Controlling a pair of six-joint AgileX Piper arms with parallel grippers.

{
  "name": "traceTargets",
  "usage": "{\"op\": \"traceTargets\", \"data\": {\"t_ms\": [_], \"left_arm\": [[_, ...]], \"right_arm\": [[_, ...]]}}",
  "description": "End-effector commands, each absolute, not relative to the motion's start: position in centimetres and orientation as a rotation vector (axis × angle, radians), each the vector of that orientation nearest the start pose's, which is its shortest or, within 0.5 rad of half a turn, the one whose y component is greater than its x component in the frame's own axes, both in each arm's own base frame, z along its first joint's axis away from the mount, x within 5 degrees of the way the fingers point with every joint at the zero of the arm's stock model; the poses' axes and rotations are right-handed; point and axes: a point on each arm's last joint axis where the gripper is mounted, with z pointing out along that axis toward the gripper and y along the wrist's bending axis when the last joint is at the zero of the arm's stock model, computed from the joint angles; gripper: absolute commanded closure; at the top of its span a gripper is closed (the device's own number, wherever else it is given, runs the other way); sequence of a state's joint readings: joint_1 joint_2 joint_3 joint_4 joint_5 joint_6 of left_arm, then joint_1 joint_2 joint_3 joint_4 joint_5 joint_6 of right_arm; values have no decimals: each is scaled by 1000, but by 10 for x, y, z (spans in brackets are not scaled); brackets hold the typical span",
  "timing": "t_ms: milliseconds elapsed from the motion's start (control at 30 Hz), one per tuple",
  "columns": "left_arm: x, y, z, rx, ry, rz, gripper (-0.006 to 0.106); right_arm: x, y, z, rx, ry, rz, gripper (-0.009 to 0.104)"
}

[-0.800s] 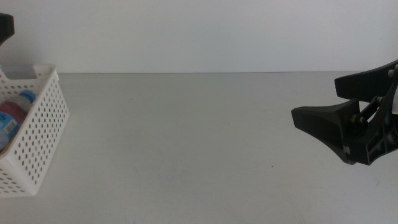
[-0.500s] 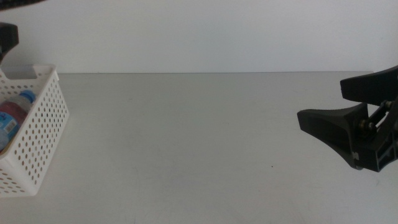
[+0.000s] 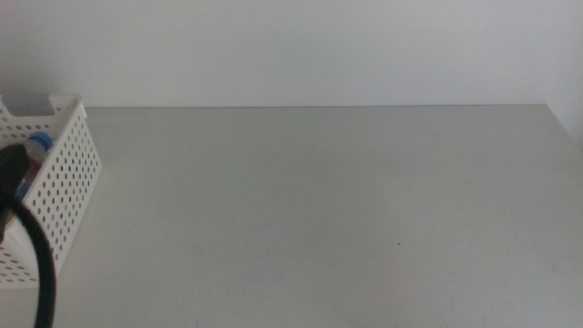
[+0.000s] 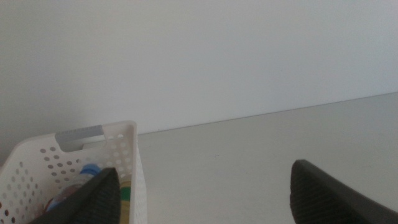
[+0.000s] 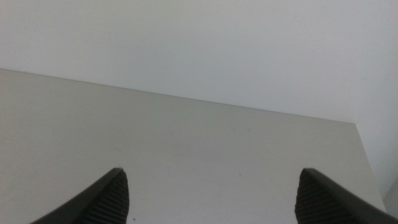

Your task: Use arms to grab the bottles and put them into the dustbin to the left of the table.

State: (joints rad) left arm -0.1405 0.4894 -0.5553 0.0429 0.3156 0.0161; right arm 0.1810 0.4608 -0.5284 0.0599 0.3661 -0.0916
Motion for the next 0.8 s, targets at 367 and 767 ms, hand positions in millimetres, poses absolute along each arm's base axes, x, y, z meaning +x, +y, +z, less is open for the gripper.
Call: {"op": "traceTargets", "data": {"t_ms": [367, 767], "left_arm": [[57, -5, 246, 66, 1599, -64, 7], [54, -4, 186, 64, 1678, -57, 7]], "right_arm": [[40, 5, 249, -100, 1562, 48, 24], [50, 5, 204, -114, 1691, 31, 24]]}}
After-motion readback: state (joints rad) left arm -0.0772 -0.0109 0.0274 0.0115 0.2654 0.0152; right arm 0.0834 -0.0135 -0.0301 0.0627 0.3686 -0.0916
